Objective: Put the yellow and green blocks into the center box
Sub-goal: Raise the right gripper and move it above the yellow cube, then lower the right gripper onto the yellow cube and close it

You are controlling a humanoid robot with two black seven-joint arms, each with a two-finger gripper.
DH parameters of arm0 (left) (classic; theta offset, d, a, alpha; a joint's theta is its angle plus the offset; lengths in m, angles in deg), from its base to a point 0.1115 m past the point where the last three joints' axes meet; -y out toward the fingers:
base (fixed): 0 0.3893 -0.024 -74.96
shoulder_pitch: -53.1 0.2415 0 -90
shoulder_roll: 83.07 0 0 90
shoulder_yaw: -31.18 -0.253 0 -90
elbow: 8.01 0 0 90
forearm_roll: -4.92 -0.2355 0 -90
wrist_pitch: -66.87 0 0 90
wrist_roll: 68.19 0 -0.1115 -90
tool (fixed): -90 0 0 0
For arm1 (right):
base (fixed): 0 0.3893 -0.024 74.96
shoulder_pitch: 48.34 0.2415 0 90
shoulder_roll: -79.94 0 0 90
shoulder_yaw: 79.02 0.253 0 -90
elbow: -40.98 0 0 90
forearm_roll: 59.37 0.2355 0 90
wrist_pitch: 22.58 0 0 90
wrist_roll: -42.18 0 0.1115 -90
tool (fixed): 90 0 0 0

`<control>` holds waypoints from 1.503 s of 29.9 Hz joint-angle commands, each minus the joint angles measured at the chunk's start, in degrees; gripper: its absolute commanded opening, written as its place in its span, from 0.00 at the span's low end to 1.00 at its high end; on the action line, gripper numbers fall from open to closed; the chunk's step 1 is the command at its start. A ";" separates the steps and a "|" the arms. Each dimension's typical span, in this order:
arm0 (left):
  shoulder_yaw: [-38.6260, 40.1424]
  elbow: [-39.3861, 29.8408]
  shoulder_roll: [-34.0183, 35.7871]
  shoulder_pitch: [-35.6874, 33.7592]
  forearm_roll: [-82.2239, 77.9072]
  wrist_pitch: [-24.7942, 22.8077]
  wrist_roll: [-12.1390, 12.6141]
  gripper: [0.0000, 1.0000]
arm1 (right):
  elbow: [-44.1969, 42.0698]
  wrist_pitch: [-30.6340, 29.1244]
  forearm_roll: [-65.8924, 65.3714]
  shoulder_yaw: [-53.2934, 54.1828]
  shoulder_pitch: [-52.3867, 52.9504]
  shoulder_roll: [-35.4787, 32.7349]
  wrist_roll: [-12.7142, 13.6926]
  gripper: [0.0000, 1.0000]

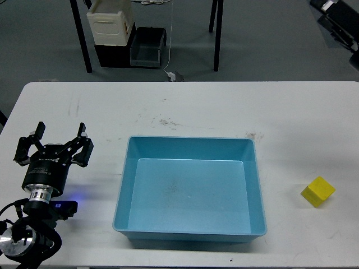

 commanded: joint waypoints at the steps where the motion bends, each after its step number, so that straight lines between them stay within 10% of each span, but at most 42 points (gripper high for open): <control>1: 0.00 0.05 -0.03 0.01 0.00 0.01 0.00 1.00 | 1.00 -4.15 -4.06 -10.77 6.84 -7.77 -0.44 1.00; 15: -0.09 1.10 -1.34 0.01 0.00 -0.34 0.00 1.00 | 8.30 -21.18 -24.20 -28.97 15.12 -16.22 -0.44 1.00; 45: 0.09 1.45 -1.79 0.01 0.09 -0.08 -0.52 1.00 | 5.05 -21.18 -36.51 -48.50 14.51 -7.35 -0.44 1.00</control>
